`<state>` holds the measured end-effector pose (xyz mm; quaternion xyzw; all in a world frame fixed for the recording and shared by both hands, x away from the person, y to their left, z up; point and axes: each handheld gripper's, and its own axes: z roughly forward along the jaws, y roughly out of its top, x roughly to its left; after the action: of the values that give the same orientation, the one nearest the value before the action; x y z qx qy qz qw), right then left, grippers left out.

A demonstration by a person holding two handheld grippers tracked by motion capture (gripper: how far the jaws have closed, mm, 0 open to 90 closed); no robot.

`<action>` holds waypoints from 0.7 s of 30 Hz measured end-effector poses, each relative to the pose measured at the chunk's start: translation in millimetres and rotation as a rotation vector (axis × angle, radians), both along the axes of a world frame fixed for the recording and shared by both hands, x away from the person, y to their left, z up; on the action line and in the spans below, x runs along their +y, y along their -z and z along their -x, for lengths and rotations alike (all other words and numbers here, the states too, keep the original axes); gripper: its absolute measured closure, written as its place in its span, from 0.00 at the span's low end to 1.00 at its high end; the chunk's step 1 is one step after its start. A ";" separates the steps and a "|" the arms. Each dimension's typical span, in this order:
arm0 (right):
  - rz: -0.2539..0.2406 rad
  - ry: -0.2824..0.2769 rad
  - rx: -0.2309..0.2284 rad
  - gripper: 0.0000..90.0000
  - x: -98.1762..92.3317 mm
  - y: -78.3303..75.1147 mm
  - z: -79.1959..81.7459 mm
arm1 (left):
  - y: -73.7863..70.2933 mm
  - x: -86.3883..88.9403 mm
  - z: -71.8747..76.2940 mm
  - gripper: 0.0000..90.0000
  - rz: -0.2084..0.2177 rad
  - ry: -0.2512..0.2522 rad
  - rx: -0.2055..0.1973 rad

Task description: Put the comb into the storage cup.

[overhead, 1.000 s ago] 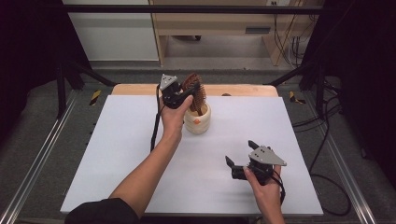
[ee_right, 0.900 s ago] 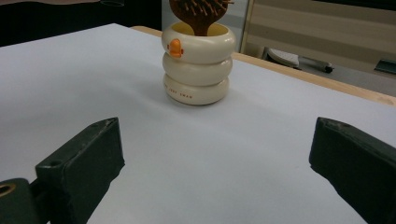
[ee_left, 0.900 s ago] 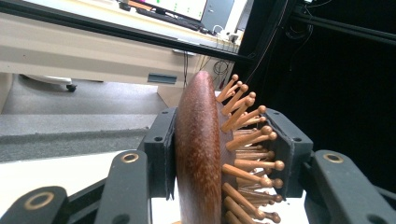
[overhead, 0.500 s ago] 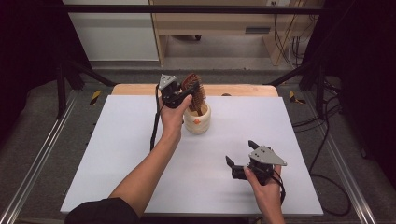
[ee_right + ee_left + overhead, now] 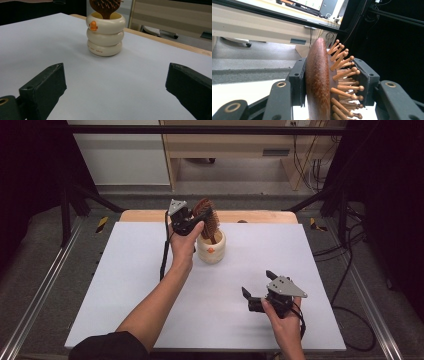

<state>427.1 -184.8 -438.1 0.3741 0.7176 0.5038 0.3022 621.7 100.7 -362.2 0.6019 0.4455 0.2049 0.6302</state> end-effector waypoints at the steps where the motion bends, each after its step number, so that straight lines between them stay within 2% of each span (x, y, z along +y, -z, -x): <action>1: 0.001 0.000 0.000 0.04 -0.1 0.0 0.0 | 0.1 0.2 -0.2 0.56 0.001 0.001 0.000; 21: 0.000 -0.004 0.002 0.04 0.7 0.3 -0.3 | 1.1 2.1 -0.9 0.56 0.004 0.007 -0.001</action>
<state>427.5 -184.1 -438.4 0.3733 0.7186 0.5040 0.3005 622.6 102.8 -363.3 0.6022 0.4434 0.2022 0.6324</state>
